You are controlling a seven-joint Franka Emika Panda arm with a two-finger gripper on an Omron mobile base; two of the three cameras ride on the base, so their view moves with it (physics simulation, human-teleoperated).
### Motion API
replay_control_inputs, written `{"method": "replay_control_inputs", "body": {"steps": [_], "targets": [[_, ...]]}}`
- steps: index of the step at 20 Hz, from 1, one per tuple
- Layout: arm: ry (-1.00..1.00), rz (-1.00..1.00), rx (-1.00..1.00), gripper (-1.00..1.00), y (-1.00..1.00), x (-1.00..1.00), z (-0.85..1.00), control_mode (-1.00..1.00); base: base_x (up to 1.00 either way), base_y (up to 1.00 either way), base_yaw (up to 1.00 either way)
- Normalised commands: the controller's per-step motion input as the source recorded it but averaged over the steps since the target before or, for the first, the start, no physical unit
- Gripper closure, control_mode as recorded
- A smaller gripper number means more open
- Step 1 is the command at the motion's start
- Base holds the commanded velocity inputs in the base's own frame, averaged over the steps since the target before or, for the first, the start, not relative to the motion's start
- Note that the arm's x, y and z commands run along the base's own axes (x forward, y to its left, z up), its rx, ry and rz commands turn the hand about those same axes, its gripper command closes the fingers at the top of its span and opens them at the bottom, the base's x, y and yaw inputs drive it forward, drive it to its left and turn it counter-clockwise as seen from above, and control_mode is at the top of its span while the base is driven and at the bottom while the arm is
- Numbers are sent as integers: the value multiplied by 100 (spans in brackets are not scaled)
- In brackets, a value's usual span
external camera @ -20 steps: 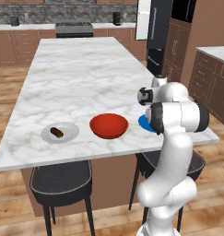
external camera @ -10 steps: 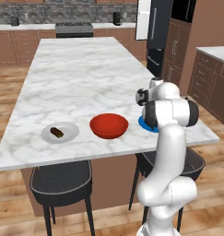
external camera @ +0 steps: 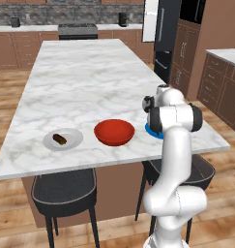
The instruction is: Pick the chicken drumstick and sweet potato from their plates and place them in the bowl. Then put the bowl in the fridge.
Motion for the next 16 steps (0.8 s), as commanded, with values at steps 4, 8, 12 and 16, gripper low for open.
{"method": "replay_control_inputs", "body": {"steps": [4,8,12,16], "targets": [[1,0,0,-100,-13,2,-22,-100,0,0,0],[0,0,0,-100,-4,3,-15,-100,0,0,0],[1,0,0,-100,0,2,-18,-100,0,0,0],[0,0,0,-100,3,2,-15,-100,0,0,0]]}}
